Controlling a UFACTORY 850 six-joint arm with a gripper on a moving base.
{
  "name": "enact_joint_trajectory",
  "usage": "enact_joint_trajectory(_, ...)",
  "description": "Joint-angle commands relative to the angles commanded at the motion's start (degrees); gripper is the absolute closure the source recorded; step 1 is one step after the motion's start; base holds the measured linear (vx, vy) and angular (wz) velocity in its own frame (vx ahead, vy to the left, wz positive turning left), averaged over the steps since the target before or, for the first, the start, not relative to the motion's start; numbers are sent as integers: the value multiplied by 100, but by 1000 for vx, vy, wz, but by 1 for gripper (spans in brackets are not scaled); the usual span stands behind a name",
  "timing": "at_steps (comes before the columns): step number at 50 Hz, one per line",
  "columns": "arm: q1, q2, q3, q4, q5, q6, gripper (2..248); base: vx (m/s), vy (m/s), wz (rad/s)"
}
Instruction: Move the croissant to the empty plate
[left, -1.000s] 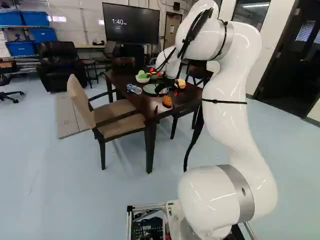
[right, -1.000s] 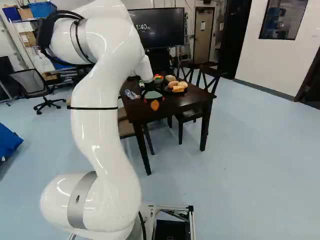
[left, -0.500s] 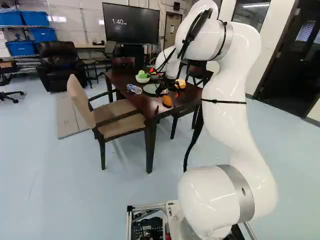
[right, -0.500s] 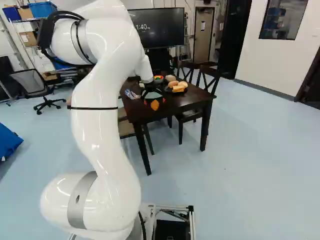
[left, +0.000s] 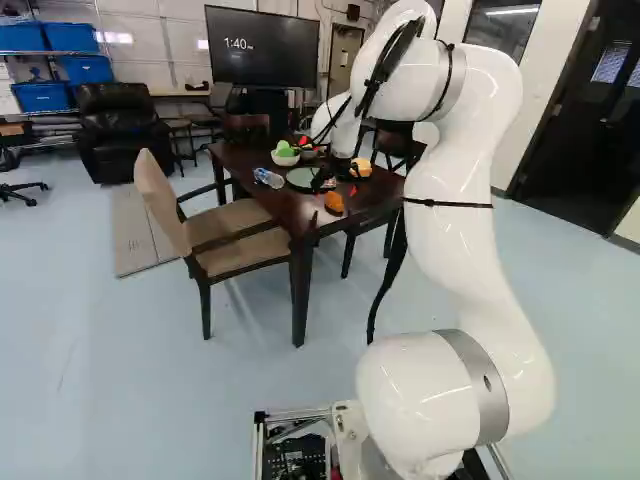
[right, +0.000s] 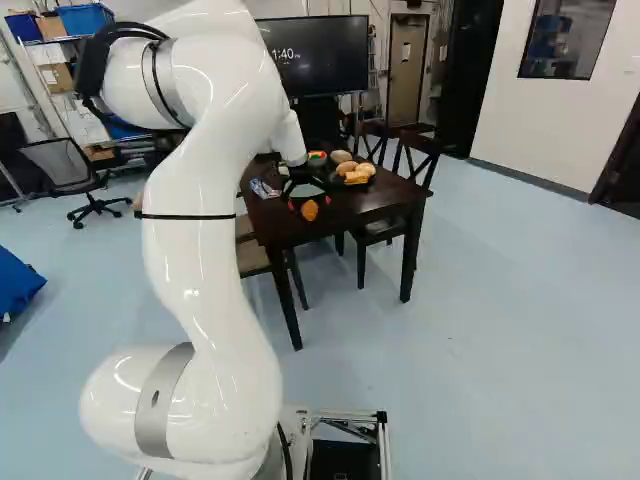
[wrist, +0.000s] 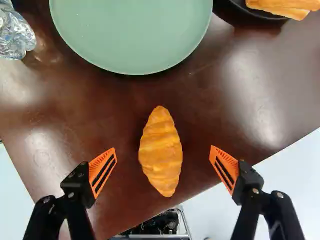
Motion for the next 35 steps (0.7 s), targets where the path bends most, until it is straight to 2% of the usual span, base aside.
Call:
enact_joint_trajectory(12, 0, 0, 0, 0, 0, 0, 6, 0, 0, 0)
enact_joint_trajectory(13, 0, 0, 0, 0, 0, 0, 20, 0, 0, 0)
enact_joint_trajectory(18, 0, 0, 0, 0, 0, 0, 20, 0, 0, 0)
enact_joint_trajectory(19, 0, 0, 0, 0, 0, 0, 32, 0, 0, 0)
enact_joint_trajectory(23, 0, 0, 0, 0, 0, 0, 32, 0, 0, 0)
enact_joint_trajectory(24, 0, 0, 0, 0, 0, 0, 44, 0, 0, 0)
enact_joint_trajectory(28, 0, 0, 0, 0, 0, 0, 44, 0, 0, 0)
enact_joint_trajectory(29, 0, 0, 0, 0, 0, 0, 56, 0, 0, 0)
enact_joint_trajectory(34, 0, 0, 0, 0, 0, 0, 56, 0, 0, 0)
enact_joint_trajectory(35, 0, 0, 0, 0, 0, 0, 68, 0, 0, 0)
